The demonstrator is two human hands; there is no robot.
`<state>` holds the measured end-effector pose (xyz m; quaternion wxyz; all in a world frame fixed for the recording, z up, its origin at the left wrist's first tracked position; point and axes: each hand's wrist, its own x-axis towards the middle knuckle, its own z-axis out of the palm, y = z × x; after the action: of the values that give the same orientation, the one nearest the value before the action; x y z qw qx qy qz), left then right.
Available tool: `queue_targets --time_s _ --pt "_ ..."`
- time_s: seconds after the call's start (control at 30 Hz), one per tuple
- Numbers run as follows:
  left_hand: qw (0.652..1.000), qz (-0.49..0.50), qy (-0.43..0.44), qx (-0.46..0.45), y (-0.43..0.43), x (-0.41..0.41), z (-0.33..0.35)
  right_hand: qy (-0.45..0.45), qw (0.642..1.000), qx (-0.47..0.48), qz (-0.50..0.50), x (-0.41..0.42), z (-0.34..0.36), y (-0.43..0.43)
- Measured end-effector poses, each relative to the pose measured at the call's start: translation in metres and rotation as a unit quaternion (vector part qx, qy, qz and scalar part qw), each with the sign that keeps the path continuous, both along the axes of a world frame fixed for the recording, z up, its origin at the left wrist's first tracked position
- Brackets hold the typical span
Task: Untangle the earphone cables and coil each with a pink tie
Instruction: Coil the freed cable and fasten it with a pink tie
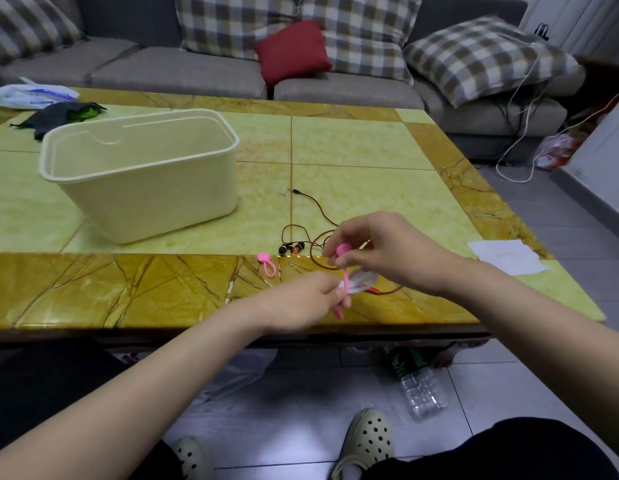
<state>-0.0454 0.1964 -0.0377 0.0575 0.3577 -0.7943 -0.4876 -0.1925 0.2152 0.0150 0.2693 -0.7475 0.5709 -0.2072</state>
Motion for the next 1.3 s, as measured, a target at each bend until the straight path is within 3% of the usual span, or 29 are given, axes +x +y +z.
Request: queue_targets --time_s 0.17,0.37,0.47,0.57,0.67,0.73,0.8,0.9,0.97,1.07,1.17,1.3 --pt "0.992 -0.106 -0.056 -0.039 0.006 0.004 0.01 -0.049 0.992 0.11 0.044 -0.003 0.0 -0.004" --pt "0.976 -0.084 -0.039 -0.196 0.009 0.012 0.023 -0.191 0.968 0.157 -0.046 -0.017 -0.011 -0.002" --pt "0.978 -0.014 -0.016 -0.208 0.008 0.011 0.028 -0.315 0.922 0.197 -0.11 -0.017 -0.024 0.005" --pt "0.985 0.082 0.021 -0.152 0.003 0.007 0.023 -0.45 0.849 0.238 -0.141 -0.007 -0.045 0.017" --pt "0.982 0.142 -0.01 -0.121 -0.004 0.0 0.006 -0.495 0.815 0.225 -0.202 0.012 -0.064 0.024" --pt "0.975 0.175 -0.052 -0.128 -0.009 -0.002 -0.007 -0.462 0.83 0.183 -0.252 0.023 -0.072 0.026" --pt "0.965 0.203 -0.083 -0.145 -0.013 -0.004 -0.017 -0.379 0.876 0.124 -0.271 0.032 -0.077 0.027" --pt "0.953 0.22 -0.108 -0.178 -0.013 -0.008 -0.022 -0.133 0.964 -0.021 -0.231 0.036 -0.08 0.032" --pt "0.945 0.196 -0.144 -0.218 -0.011 -0.008 -0.021 -0.005 0.983 -0.089 -0.161 0.035 -0.076 0.034" --pt "0.923 0.114 -0.198 -0.309 -0.006 -0.005 -0.014 0.102 0.982 -0.127 -0.092 0.027 -0.065 0.032" --pt "0.921 0.036 -0.188 -0.339 -0.004 0.0 -0.008 0.128 0.98 -0.138 -0.068 0.016 -0.048 0.027" --pt "0.928 -0.055 -0.083 -0.359 -0.01 0.007 -0.011 0.044 0.992 -0.082 -0.084 -0.001 -0.025 0.012"
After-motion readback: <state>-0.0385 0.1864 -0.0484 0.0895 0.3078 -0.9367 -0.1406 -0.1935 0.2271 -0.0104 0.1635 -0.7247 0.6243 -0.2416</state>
